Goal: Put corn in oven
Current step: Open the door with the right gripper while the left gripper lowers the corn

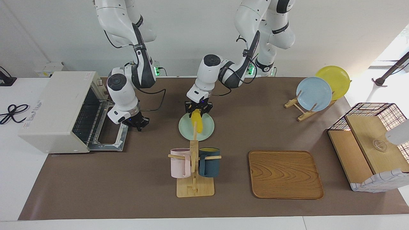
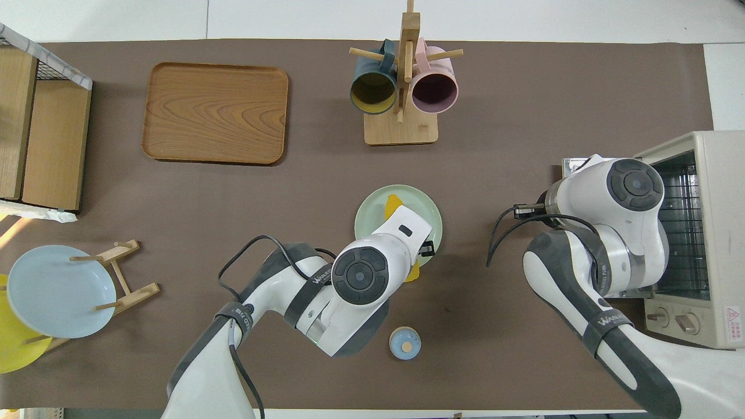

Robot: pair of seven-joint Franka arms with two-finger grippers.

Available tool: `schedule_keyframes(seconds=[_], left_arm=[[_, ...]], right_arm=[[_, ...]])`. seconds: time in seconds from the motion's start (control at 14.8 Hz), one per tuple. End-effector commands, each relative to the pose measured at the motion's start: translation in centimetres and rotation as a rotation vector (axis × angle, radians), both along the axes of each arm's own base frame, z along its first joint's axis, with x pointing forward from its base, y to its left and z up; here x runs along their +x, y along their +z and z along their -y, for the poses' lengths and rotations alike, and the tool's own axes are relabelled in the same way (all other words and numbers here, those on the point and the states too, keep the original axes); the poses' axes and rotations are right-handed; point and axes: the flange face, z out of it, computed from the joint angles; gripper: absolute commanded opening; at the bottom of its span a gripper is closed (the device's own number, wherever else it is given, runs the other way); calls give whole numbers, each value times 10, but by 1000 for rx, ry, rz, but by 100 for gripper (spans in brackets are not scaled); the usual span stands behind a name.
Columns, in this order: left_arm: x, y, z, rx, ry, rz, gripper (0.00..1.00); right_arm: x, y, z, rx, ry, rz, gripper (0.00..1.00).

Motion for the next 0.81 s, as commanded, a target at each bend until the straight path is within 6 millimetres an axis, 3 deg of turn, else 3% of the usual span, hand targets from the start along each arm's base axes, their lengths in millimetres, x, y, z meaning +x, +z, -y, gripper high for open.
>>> schedule_keyframes(seconds=[0.0, 0.13, 0.27, 0.34, 0.4, 0.47, 0.61, 0.74], left_arm=[[2, -5, 4, -9, 4, 10, 0], [10, -6, 1, -25, 12, 31, 0], [12, -7, 0, -22, 9, 32, 0], [11, -6, 0, -22, 7, 33, 21], [13, -7, -3, -17, 10, 30, 55], [13, -7, -3, -11, 8, 29, 100], [24, -1, -15, 4, 11, 21, 100], [36, 28, -40, 34, -42, 6, 100]], right_arm=[[16, 26, 3, 13, -23, -3, 16], [18, 31, -10, 15, -1, 2, 58], [18, 31, -11, 13, 10, 3, 72], [19, 32, -11, 14, 15, 4, 80], [21, 36, -12, 15, 24, 12, 97], [23, 38, -13, 15, 27, 15, 100], [25, 40, -16, 15, 32, 8, 100], [28, 44, -16, 14, 31, 2, 100]])
